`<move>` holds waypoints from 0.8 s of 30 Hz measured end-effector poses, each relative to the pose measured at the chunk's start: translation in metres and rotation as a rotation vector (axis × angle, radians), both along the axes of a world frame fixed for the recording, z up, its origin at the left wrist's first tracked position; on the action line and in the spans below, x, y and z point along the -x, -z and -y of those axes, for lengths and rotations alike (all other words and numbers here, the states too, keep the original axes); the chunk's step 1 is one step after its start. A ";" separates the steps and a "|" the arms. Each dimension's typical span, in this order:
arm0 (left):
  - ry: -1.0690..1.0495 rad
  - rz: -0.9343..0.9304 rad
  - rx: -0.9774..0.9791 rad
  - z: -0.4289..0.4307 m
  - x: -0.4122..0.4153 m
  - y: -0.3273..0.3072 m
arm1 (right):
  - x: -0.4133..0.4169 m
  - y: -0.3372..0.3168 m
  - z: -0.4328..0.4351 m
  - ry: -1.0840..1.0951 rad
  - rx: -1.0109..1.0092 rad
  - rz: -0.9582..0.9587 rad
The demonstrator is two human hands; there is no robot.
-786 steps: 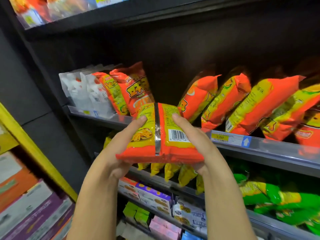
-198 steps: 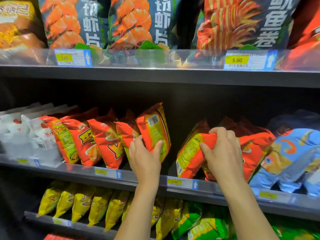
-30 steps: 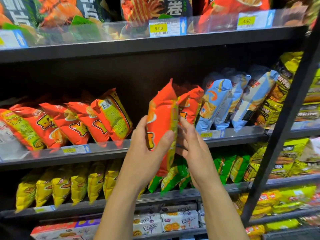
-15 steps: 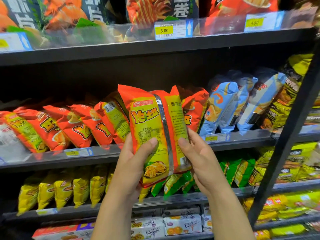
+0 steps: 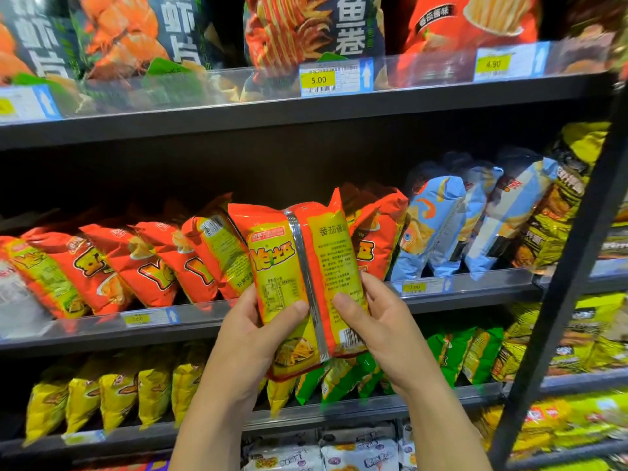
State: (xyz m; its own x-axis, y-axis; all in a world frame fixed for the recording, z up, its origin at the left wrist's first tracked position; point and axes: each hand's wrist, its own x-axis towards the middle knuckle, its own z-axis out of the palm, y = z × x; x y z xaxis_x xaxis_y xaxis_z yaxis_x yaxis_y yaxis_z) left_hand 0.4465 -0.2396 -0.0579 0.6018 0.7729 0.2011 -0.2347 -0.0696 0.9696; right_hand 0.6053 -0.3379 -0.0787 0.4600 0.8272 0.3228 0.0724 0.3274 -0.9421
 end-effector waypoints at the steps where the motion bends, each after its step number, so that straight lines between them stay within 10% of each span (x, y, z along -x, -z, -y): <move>1: -0.032 0.002 -0.001 -0.002 0.000 -0.001 | -0.004 0.001 -0.003 0.005 0.028 -0.005; 24: -0.801 -0.300 -0.377 -0.098 -0.093 0.001 | -0.068 -0.033 -0.109 0.817 0.491 0.564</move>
State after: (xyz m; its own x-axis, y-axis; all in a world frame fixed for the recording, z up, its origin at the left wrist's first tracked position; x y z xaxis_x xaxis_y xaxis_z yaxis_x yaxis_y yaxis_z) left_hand 0.5396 -0.1412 -0.0587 -0.0147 0.8954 0.4451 0.2757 -0.4243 0.8626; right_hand 0.6728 -0.2293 -0.0459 0.8163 0.4373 0.3774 0.5555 -0.4150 -0.7206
